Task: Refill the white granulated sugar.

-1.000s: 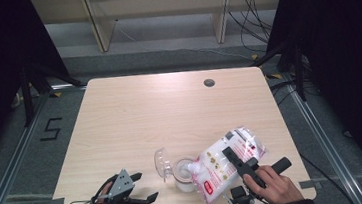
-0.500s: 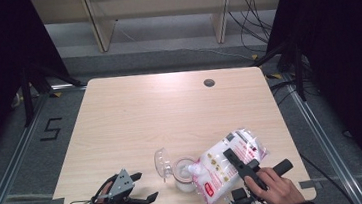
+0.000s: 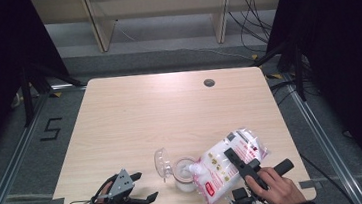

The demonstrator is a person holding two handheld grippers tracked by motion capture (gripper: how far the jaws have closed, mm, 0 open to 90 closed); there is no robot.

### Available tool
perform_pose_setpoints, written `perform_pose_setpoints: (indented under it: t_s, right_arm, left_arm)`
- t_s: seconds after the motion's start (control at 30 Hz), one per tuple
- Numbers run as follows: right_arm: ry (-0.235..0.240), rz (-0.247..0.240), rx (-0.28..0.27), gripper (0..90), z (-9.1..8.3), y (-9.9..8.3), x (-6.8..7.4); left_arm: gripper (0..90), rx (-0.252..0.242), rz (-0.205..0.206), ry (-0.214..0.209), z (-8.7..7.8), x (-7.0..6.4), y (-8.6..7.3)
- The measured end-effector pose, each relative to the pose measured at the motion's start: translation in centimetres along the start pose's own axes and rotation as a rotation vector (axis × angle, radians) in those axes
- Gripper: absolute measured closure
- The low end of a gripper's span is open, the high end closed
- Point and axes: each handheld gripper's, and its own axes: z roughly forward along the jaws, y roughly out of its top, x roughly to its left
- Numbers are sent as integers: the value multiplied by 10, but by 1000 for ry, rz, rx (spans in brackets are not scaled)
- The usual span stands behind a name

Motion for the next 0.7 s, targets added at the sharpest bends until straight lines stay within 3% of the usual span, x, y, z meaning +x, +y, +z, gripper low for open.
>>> perform_pose_setpoints:
  t_s: [0.23,0.27,0.7]
  right_arm:
    - [6,11,7,695,0,0,1]
    - [7,-9,1,695,1,0,-1]
    - [-4,-26,2,694,1,-1,-4]
  left_arm:
    - [161,-1,10,-7,0,0,0]
    - [161,-3,4,-7,0,0,0]
    - [162,-6,9,-8,0,0,0]
